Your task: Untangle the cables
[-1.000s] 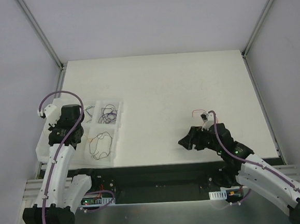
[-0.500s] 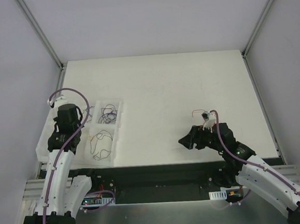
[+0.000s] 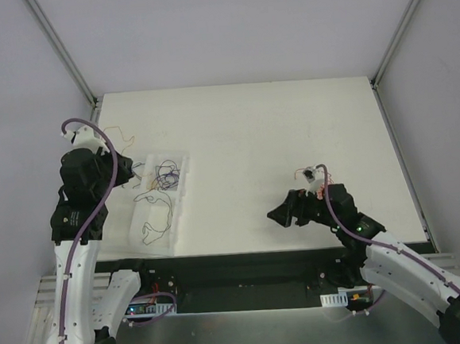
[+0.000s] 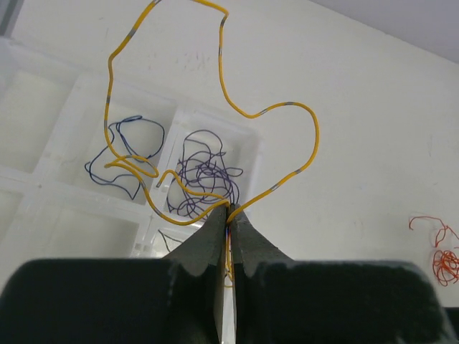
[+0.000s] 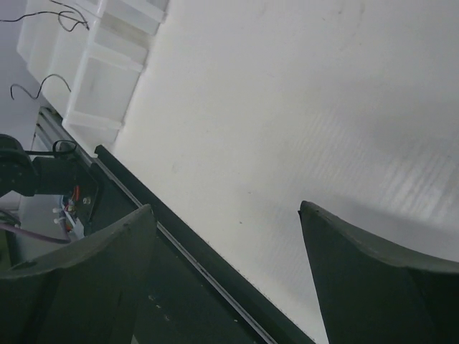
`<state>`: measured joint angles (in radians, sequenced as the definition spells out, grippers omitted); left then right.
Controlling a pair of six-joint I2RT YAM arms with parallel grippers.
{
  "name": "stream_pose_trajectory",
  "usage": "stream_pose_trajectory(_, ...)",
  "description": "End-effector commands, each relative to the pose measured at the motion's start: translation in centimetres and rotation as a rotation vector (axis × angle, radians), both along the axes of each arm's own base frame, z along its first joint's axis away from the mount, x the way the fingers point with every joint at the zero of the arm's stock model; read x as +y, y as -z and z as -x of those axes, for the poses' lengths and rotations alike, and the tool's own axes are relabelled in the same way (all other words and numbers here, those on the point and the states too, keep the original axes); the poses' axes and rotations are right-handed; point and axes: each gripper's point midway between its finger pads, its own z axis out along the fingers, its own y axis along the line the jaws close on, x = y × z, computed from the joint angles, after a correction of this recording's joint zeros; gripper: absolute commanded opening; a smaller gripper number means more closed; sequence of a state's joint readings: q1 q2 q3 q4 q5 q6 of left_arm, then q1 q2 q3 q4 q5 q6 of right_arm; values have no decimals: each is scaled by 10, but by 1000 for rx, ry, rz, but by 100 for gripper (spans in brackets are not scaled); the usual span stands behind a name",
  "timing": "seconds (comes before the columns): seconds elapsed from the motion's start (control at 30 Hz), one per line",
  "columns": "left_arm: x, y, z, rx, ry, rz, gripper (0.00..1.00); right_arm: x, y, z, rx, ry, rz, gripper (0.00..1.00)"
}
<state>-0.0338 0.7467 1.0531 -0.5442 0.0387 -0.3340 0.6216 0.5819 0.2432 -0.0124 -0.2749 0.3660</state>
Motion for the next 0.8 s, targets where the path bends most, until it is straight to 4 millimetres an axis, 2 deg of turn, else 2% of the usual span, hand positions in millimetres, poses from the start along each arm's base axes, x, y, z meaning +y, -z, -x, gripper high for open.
stream_pose_trajectory(0.0, -4, 26, 12, 88, 2, 31, 0, 46, -73, -16, -213, -156, -154, 85)
stream_pose_trajectory(0.07, -4, 26, 14, 85, 1, 29, 0, 69, -91, -24, -268, -222, -111, 86)
stream_pose_trajectory(0.17, -3, 21, 18, 69, 9, 18, 0, 116, -136, -37, -426, -329, -138, 87)
stream_pose_trajectory(0.33, -1, 12, 22, 52, 18, -18, 0, 208, -165, -45, -590, -485, -160, 87)
stream_pose_trajectory(0.4, 2, 12, 24, 53, 9, -29, 0, 242, -159, -52, -606, -508, -166, 86)
stream_pose_trajectory(0.53, 4, 12, 25, 59, 0, -42, 0, 286, -161, -66, -649, -544, -222, 81)
stream_pose_trajectory(0.67, 7, 12, 27, 52, -4, -62, 0, 325, -148, -57, -620, -665, -273, 73)
stream_pose_trajectory(0.77, 11, 10, 28, 44, -22, -77, 0, 342, -129, -49, -605, -710, -263, 70)
